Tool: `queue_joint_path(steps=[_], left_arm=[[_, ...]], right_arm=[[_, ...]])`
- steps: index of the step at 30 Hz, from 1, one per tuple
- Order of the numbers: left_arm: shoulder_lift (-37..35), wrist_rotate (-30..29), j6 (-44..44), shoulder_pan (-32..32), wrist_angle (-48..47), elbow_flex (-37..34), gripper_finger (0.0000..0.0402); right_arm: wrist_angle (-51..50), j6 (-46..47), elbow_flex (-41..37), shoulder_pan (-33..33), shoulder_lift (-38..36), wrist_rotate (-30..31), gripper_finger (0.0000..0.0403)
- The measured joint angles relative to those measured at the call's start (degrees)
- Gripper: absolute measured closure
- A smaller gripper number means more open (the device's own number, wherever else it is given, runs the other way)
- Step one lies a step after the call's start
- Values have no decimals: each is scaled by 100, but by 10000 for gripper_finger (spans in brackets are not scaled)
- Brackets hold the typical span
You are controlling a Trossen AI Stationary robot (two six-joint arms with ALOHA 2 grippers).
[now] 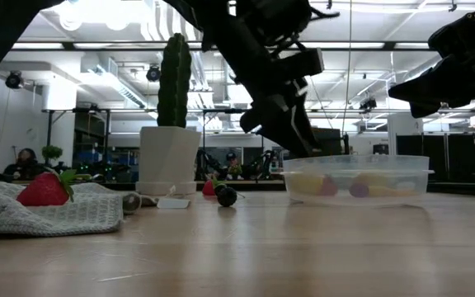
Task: Pick and placing Produce into tupperware
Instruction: Put the bottom red strawberry into the transparent container
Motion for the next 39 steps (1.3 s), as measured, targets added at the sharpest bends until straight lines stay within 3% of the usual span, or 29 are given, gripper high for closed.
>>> queue_joint_path(steps=[2, 10, 16, 20, 29, 39], left_arm=[[-96, -331, 1, -18, -144, 0, 123], [-481, -479, -359, -27, -1045, -76, 123], [-722, -992, -731, -145, -1992, -76, 123], [-998, -1251, -1750, -286, -3039, -39, 123], [-1950, -954, -4202, -941, -4195, -162, 123], [-2289, -965, -6142, -2158, -4346, -201, 123]], right_arm=[[1, 4, 0, 0, -1, 0, 394], [0, 46, 0, 0, 26, -2, 394], [2, 48, 0, 0, 94, 0, 394], [2, 49, 0, 0, 119, 0, 394], [4, 51, 0, 0, 114, 0, 394], [13, 44, 0, 0, 106, 0, 394]])
